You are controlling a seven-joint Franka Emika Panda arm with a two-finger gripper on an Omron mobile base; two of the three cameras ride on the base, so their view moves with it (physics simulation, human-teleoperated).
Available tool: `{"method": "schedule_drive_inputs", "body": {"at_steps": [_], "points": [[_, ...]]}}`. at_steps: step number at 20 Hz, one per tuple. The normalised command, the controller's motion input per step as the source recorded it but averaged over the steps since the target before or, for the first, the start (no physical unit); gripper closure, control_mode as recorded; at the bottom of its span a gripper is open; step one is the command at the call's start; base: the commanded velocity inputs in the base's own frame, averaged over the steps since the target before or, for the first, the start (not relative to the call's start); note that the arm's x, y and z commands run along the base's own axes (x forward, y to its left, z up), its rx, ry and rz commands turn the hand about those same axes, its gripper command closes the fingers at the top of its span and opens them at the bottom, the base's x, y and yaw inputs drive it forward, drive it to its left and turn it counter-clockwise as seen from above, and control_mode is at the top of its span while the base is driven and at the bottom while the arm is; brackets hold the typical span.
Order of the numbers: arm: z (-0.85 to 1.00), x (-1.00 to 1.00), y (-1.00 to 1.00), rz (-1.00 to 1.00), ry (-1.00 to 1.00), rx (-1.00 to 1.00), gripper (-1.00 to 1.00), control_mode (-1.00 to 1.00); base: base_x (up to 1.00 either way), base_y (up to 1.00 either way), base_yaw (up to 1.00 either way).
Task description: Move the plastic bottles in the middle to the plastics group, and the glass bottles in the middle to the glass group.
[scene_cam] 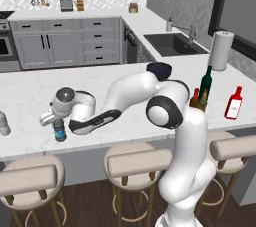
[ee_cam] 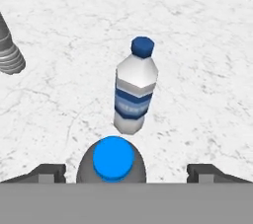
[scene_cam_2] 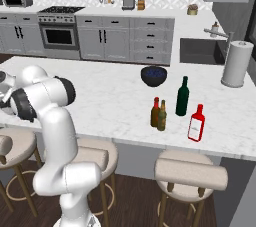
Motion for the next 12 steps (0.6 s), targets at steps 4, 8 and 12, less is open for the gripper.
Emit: {"method": "schedule_drive_inputs", "body": {"at_steps": [4,8,12], "points": [[0.51,-0.01,-0.18,0.03,-0.03,0.13,-1.0,-1.0,0.0,0.0,0.0],[0.72,-0.25,-0.18,0.0,0.0,0.15,-1.0,-1.0,0.0,0.0,0.0],[0.69,-0.31,-0.3,0.0,0.0,0.09,-1.0,-1.0,0.0,0.0,0.0]]}}
